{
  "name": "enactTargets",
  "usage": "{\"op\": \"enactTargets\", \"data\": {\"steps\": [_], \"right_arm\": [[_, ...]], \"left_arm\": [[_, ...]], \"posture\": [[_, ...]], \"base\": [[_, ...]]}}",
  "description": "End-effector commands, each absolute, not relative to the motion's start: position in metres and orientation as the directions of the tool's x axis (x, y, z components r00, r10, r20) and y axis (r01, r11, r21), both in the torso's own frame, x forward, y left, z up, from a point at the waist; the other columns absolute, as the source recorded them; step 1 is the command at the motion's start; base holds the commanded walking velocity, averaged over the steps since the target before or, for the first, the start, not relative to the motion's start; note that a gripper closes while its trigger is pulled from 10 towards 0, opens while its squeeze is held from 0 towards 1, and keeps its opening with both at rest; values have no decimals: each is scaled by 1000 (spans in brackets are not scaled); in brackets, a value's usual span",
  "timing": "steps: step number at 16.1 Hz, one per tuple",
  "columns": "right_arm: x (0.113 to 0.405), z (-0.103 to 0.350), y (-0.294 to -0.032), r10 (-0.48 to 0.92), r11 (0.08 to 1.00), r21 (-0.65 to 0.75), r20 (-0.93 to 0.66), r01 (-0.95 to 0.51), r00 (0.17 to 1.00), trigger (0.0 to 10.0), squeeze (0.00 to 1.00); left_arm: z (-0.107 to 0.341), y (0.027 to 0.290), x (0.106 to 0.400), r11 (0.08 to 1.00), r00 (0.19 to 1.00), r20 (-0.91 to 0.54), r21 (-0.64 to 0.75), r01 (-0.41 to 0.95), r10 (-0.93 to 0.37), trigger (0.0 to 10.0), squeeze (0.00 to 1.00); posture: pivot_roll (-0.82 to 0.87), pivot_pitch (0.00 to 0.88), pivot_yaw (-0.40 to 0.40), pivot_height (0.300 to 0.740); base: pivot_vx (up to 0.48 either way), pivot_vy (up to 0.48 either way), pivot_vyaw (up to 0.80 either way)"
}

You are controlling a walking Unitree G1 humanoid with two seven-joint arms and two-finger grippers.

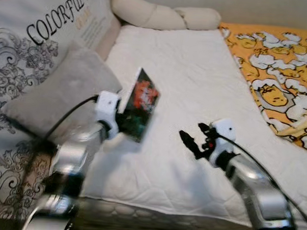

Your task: Clean up the room

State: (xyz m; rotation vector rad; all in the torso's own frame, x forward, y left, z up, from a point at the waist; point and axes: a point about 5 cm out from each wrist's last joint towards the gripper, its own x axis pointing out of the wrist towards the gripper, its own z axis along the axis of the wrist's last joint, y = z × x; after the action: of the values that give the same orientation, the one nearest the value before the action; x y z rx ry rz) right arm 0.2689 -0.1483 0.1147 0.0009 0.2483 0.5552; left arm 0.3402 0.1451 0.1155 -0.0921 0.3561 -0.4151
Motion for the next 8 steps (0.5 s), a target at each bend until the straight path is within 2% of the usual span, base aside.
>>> {"op": "enactTargets", "data": {"steps": [1,4,8], "right_arm": [[268,129,-148,581,811,71,-210,-580,787,10000,0],[254,132,-153,698,692,71,-315,-718,643,10000,0],[236,134,-153,754,626,167,-379,-762,537,10000,0]], "left_arm": [[125,147,351,907,868,-273,-208,367,-414,10000,0],[104,145,362,897,841,-355,-330,295,-407,10000,0],[75,140,357,896,814,-441,-394,203,-378,10000,0]], "posture": [[-80,0,37,740],[-129,0,49,740],[-162,0,30,740]], "base": [[0,0,0],[0,0,0],[0,0,0]]}}
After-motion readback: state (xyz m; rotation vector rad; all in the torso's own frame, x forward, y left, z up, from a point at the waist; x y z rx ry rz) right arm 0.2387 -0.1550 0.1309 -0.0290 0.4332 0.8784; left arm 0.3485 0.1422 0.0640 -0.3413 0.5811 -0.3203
